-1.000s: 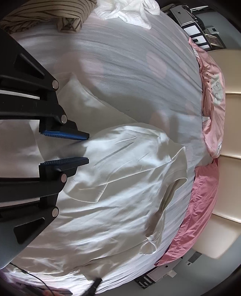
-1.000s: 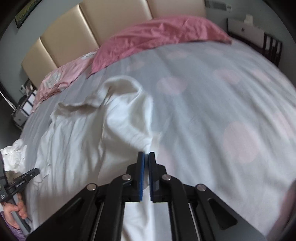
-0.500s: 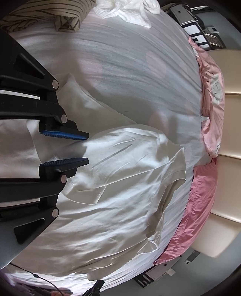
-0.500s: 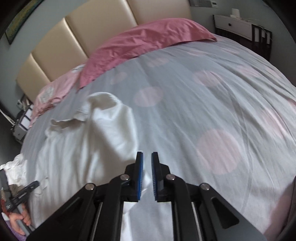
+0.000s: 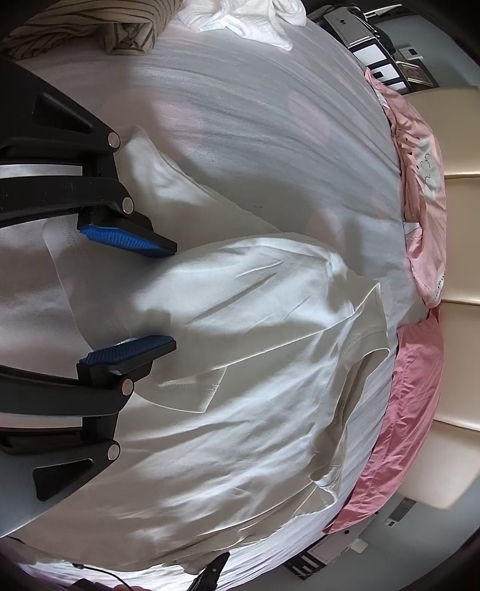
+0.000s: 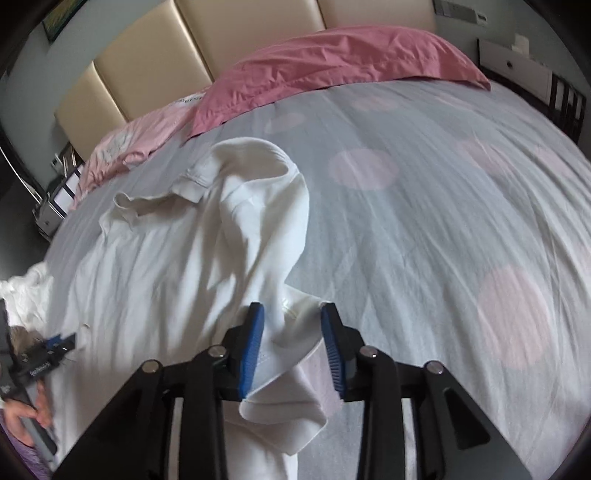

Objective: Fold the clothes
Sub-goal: 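Grasp the shirt hem with the right gripper while the left gripper hovers near it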

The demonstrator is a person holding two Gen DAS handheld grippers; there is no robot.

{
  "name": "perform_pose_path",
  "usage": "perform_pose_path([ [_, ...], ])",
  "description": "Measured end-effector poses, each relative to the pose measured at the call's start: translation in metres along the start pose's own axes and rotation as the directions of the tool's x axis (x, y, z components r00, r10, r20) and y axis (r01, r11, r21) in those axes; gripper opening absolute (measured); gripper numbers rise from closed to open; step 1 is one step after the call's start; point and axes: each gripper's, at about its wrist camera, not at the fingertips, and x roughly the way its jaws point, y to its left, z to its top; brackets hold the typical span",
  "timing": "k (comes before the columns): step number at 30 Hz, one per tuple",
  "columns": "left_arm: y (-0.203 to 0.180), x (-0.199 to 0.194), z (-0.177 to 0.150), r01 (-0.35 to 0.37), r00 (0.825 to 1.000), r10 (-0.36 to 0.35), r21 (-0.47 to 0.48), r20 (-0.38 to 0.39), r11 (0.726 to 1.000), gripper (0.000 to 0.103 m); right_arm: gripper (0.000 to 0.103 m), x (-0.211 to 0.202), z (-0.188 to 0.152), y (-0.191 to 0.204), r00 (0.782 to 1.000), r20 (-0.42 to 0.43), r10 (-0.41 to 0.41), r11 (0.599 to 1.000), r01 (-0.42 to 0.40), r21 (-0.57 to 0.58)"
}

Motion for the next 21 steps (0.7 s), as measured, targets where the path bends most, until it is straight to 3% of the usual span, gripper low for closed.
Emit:
perform_pose_path([
  [7, 0.002, 0.000, 0.000, 0.010, 1.000, -0.010, -0.009, 0.001, 1.000, 0.047, 0.032, -0.001, 0.003, -0.033, 1.000, 0.011, 0.000, 0.990, -0.002, 0.144],
  [10, 0.001, 0.001, 0.000, 0.008, 1.000, -0.008, -0.009, 0.001, 1.000, 0.047, 0.031, 0.003, 0.001, -0.029, 1.000, 0.004, 0.005, 0.992, -0.006, 0.126],
  [15, 0.001, 0.001, 0.001, 0.009, 1.000, -0.009, -0.009, -0.001, 1.000, 0.047, 0.010, 0.006, -0.006, -0.002, 1.000, 0.011, 0.021, 1.000, -0.021, 0.011],
  [21, 0.003, 0.000, 0.002, 0.015, 1.000, -0.015, -0.008, -0.009, 1.000, 0.048, 0.006, -0.024, 0.008, -0.023, 0.990, 0.090, -0.108, 0.994, 0.105, 0.037],
])
